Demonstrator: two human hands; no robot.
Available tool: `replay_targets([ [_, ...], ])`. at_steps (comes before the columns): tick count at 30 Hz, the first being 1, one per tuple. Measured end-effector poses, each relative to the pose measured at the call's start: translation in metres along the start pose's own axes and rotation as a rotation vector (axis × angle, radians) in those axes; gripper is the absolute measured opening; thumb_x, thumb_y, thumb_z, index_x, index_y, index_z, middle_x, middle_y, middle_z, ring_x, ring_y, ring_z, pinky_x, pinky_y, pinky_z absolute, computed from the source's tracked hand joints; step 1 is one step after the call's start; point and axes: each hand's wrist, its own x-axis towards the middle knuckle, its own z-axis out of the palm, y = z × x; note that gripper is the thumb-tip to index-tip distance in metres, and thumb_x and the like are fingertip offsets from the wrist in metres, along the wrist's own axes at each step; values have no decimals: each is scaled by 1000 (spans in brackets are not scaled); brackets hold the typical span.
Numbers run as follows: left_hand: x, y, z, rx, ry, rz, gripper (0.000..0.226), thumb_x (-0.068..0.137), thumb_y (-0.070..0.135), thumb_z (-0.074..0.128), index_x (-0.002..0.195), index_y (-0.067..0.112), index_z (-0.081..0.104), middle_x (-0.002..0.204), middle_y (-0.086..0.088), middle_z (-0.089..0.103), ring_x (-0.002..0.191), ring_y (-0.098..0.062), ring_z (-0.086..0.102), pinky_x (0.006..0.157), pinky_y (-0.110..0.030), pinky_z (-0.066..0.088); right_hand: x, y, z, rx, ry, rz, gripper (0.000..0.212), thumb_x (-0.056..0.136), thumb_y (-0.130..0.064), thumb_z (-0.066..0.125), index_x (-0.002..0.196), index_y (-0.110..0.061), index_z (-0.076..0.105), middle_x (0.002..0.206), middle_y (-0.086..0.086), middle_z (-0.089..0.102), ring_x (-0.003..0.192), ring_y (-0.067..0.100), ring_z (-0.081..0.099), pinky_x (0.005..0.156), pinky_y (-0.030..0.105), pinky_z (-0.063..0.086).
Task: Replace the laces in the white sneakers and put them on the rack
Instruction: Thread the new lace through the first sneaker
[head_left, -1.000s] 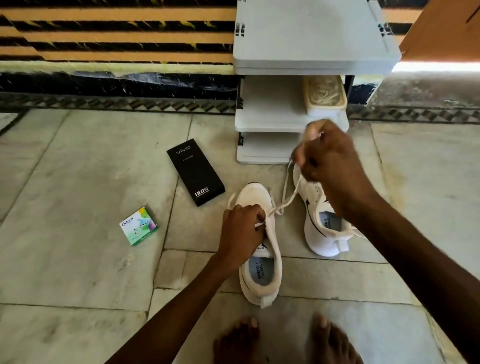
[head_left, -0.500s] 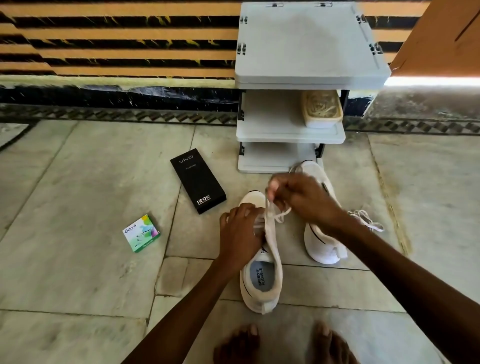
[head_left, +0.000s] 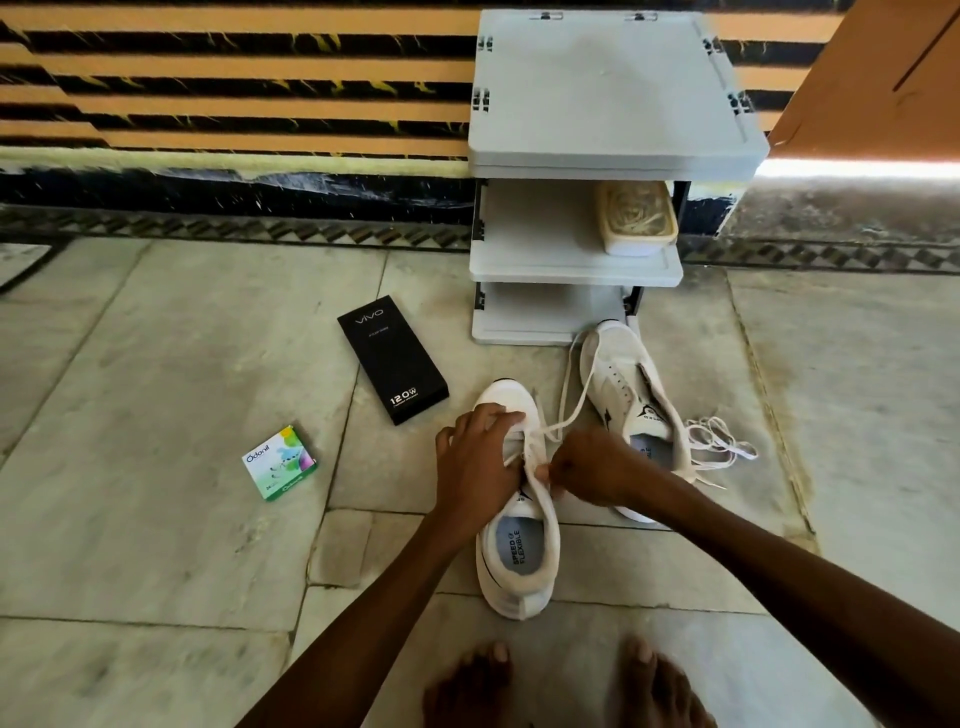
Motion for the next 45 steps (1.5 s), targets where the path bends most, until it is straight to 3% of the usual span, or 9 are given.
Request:
replay_targets([
  [5, 0, 1, 1, -11, 23, 5, 55, 87, 39, 65, 139, 33, 46, 147, 7, 41, 134, -17, 38, 106, -37, 28, -26, -8, -60, 762, 173, -93, 41, 97, -42, 55, 65, -19, 65, 50, -7, 47, 46, 6, 39, 50, 18, 34],
  [13, 1, 0, 3, -27, -1, 3, 59, 87, 41, 66, 141, 33, 44, 149, 8, 38, 137, -16, 33, 107, -36, 28, -39, -16, -61, 979, 80, -75, 42, 96, -40, 55, 64, -15, 64, 51, -1, 35, 46, 9, 29, 47, 20, 25],
  [16, 2, -1, 2, -71, -13, 11, 61, 85, 36, 70, 141, 32, 46, 148, 7, 38, 135, -17, 34, 106, -37, 34, -30, -2, -46, 689, 103, 34, 34, 97, -29, 60, 66, -21, 72, 51, -9, 54, 47, 9, 46, 52, 23, 41],
  [22, 3, -5, -1, -197, -19, 26, 55, 85, 26, 69, 137, 29, 52, 144, 8, 41, 132, -15, 35, 104, -34, 40, -30, 8, 6, -119, -224, 70, 28, 98, -18, 53, 122, -12, 65, 120, 7, 66, 108, 21, 63, 92, 31, 50],
  [25, 4, -5, -3, -198, -27, 25, 53, 87, 26, 67, 138, 28, 51, 145, 7, 40, 132, -16, 35, 104, -34, 40, -27, 9, 8, -107, -196, 90, 33, 98, -18, 49, 130, -14, 59, 130, 7, 59, 115, 23, 59, 95, 31, 49],
  [31, 4, -4, -3, -284, -94, -5, 71, 83, 27, 74, 144, 26, 39, 149, 3, 33, 134, -20, 35, 107, -37, 39, 31, 17, -19, 281, 351, 217, 22, 90, -12, 53, 90, -6, 74, 87, 12, 73, 79, 26, 69, 71, 31, 55],
  [38, 0, -8, -10, -514, -124, -159, 81, 79, 9, 75, 146, 21, 30, 146, -3, 30, 131, -16, 37, 92, -10, 30, 95, 4, -22, 519, 285, 441, 15, 84, -7, 58, 70, -5, 61, 70, 9, 62, 70, 23, 65, 65, 30, 55],
  [42, -2, -5, -14, -514, -113, -171, 80, 80, 9, 73, 146, 20, 29, 146, -2, 31, 129, -13, 36, 87, -5, 27, 104, 3, -20, 550, 309, 444, 25, 86, -9, 57, 108, 3, 63, 109, 19, 63, 105, 35, 63, 90, 40, 55],
  [45, -3, -3, -15, -519, -106, -189, 77, 80, 12, 75, 144, 22, 32, 144, -1, 32, 126, -11, 39, 88, -10, 32, 106, 4, -21, 553, 400, 438, 27, 90, -13, 57, 110, 3, 65, 110, 18, 66, 102, 33, 64, 85, 39, 55],
])
